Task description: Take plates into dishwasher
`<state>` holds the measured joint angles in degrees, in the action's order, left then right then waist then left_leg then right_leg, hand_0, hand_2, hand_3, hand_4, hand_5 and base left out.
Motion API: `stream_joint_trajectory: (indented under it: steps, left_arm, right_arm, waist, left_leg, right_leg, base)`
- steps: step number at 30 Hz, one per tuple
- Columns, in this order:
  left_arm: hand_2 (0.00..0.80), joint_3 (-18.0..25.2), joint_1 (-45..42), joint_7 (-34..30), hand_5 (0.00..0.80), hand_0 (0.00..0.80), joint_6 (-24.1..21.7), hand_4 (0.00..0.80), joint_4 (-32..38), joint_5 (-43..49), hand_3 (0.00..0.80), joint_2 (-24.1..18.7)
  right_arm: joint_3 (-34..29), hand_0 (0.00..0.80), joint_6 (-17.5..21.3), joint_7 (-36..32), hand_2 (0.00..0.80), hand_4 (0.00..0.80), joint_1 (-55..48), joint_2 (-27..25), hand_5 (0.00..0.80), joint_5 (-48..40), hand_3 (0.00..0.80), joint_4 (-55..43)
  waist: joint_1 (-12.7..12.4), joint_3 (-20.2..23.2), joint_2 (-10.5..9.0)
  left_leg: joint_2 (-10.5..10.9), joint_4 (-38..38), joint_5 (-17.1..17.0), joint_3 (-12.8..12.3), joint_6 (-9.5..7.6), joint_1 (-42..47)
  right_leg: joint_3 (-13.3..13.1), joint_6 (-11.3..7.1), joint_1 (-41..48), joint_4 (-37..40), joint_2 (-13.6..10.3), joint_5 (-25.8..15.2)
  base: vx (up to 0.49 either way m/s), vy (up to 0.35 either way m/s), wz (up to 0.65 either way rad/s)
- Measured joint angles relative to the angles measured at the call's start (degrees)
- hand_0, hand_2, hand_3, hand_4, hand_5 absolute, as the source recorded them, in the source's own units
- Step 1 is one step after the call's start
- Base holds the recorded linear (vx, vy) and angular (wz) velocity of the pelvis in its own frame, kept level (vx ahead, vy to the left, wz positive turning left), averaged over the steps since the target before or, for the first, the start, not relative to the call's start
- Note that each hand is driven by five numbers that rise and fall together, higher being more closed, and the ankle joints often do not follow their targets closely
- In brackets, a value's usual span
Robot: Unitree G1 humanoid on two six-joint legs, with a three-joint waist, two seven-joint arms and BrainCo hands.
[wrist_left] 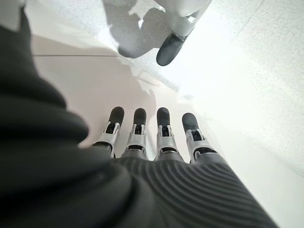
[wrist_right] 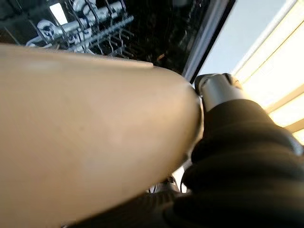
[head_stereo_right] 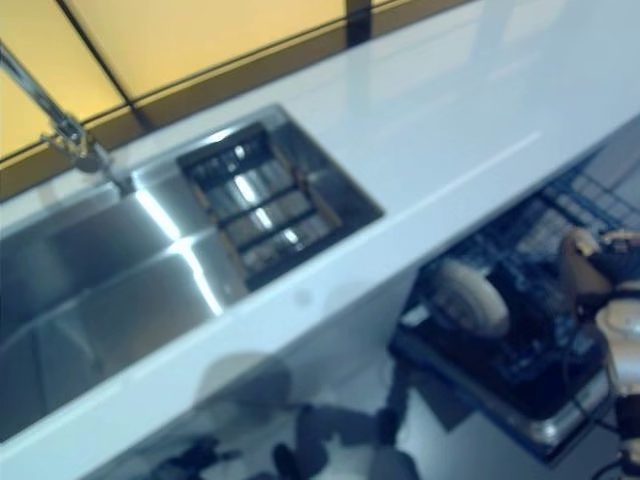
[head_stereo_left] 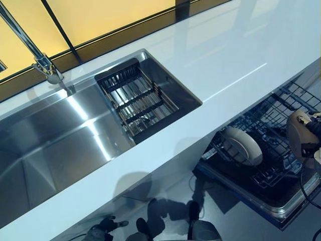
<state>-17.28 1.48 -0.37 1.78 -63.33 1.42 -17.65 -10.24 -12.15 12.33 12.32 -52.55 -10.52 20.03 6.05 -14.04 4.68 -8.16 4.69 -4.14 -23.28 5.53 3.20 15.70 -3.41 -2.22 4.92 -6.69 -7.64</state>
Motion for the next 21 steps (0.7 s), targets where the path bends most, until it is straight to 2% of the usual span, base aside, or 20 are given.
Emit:
stream_joint_trajectory:
  steps: [4,12,21]
  left_arm:
    - [0.000,0.00,0.22,0.02,0.000,0.000,-0.19,0.000,0.85,-0.01,0.000,0.00]
    - [0.000,0.01,0.71,0.16,0.000,0.000,-0.47,0.000,1.38,-0.07,0.000,-0.09]
    - [0.000,0.06,0.87,0.44,0.000,0.000,-0.96,0.000,1.89,-0.49,0.000,-0.93]
  right_arm:
    - [2.02,0.800,-0.59,-1.02,0.800,0.800,2.01,-0.06,0.800,1.28,0.800,0.44]
    - [2.17,0.800,-0.55,-1.78,0.800,0.800,4.94,-0.33,0.800,2.14,0.800,2.29]
    - [4.18,0.800,-0.56,-2.09,0.800,0.800,9.01,-0.49,0.800,4.33,0.800,3.74]
  waist:
    - [-0.59,-1.37,-0.02]
    - [-2.28,-3.07,-0.07]
    - [-2.87,-5.79,0.01]
  left_leg:
    - [-0.22,-0.40,0.02,0.43,-0.03,-0.52]
    - [-0.36,-0.85,-0.21,1.46,0.33,-1.96]
    - [-0.45,-1.01,-0.22,2.23,0.34,-2.07]
  right_leg:
    - [0.46,0.06,-0.06,-0.01,0.11,0.04]
    - [1.21,0.21,-0.84,-0.04,0.19,0.12]
    - [1.99,0.49,-0.41,-0.04,0.21,0.03]
  base:
    - [0.004,-0.052,0.04]
    - [-0.008,-0.035,0.05]
    - [0.006,-0.008,0.03]
